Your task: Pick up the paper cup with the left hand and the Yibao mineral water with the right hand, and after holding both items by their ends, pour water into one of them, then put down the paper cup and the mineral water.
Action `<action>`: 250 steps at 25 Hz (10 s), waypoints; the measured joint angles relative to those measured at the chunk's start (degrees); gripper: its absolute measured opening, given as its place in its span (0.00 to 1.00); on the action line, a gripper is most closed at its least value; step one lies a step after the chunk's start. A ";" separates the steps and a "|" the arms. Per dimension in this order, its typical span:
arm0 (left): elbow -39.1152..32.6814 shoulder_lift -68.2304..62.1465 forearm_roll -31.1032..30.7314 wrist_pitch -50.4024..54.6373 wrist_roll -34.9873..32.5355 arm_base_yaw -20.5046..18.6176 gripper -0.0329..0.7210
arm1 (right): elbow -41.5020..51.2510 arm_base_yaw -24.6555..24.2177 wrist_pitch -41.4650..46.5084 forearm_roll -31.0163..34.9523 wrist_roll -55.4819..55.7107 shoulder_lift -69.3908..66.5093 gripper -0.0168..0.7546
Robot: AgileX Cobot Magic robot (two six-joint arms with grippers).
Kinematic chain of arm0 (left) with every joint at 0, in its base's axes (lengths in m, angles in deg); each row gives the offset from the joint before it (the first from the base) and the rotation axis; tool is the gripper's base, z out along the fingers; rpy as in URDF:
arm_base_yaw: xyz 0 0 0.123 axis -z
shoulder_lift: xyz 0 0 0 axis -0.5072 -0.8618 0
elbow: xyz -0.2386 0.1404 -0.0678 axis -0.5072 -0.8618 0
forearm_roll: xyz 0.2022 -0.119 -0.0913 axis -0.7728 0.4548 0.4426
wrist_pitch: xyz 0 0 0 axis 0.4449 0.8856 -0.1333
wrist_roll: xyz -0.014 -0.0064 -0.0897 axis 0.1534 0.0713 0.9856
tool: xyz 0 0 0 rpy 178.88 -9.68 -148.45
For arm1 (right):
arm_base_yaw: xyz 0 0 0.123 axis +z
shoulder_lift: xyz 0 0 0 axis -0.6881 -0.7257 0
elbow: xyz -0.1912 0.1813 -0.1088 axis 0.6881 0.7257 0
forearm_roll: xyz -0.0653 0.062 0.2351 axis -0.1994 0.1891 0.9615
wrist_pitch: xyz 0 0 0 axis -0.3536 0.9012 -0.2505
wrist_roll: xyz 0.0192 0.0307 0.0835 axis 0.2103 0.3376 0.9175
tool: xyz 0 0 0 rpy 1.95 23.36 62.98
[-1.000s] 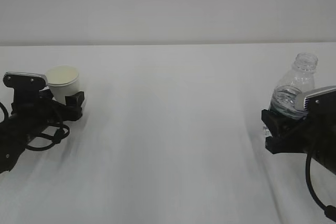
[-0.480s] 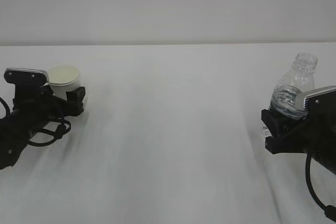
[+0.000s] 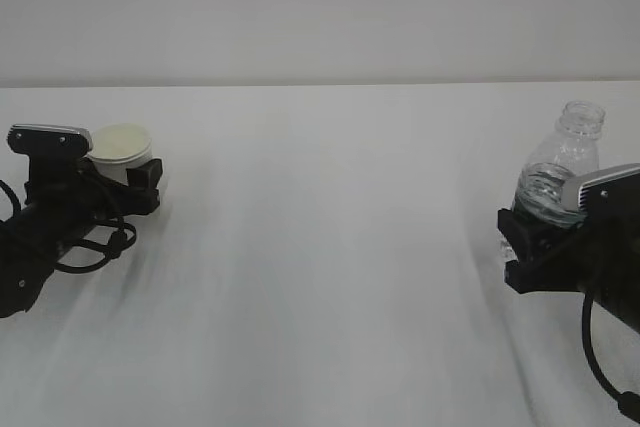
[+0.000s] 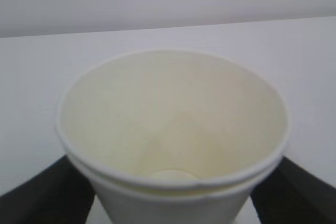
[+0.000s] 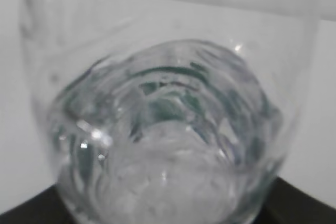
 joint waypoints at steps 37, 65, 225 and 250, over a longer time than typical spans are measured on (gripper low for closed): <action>0.00 0.00 -0.09 -0.19 0.00 0.00 0.68 | 0.00 0.00 0.00 0.00 0.10 0.00 0.56; 0.00 2.60 -19.57 0.33 5.53 0.00 0.63 | 0.00 0.00 0.00 0.00 0.10 0.00 0.56; 15.15 9.98 -73.42 3.12 34.85 24.85 0.61 | -2.52 0.00 41.69 -2.33 -12.94 38.03 0.56; 16.34 9.98 -74.85 7.56 38.95 26.87 0.60 | -2.52 0.00 45.87 -2.43 -22.23 39.05 0.56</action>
